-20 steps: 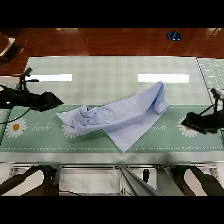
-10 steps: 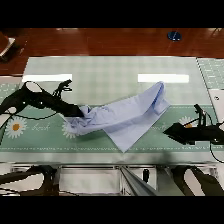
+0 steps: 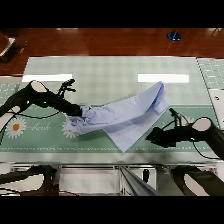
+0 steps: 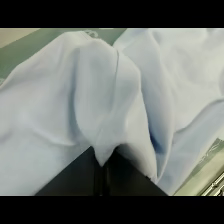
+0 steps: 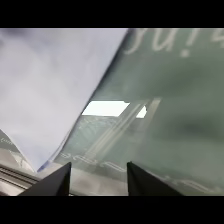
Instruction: Fold the shirts.
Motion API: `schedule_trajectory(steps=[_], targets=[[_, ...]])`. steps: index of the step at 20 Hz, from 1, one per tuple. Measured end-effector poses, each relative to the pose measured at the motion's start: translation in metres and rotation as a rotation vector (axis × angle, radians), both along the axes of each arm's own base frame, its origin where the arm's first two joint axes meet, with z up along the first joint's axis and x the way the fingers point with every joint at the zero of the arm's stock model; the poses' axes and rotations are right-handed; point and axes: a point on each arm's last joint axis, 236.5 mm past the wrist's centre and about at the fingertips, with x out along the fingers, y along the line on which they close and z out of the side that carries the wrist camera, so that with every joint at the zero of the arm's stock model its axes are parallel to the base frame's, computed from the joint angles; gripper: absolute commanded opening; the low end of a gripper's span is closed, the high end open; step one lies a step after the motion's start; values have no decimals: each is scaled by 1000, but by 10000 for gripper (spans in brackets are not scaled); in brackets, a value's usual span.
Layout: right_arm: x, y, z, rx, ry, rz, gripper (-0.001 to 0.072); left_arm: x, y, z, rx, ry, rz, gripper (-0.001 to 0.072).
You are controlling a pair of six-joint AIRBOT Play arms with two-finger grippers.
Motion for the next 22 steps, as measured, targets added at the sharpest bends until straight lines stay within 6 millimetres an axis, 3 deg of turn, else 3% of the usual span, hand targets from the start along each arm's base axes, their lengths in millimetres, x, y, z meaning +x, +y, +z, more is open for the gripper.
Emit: schedule_trajectory(steps=[3,7,9,13,15,17,19,20,22], targets=[[6,24,-10,-2,15,40,403,0,-1,0,0,4,10,22],[29,51,-16,26,25,26,386,1,-2,1,-8,8,22,22],[44,60,-18,38,18,18,325,2,-2,1,-8,8,29,22],[78,70,-17,45,-56,22,21,7,-5,3,-21,5,60,22],[95,78,-6,68,-110,37,21,13,-9,7,-44,-3,89,22],[109,86,13,100,-179,89,20,22,-11,17,-77,-17,122,21],[129,93,50,135,-281,141,20,42,-8,44,-132,-71,179,21],[145,93,77,146,-359,151,20,54,-5,66,-174,-113,215,21],[182,85,151,144,-553,160,20,87,5,133,-289,-254,312,21]])
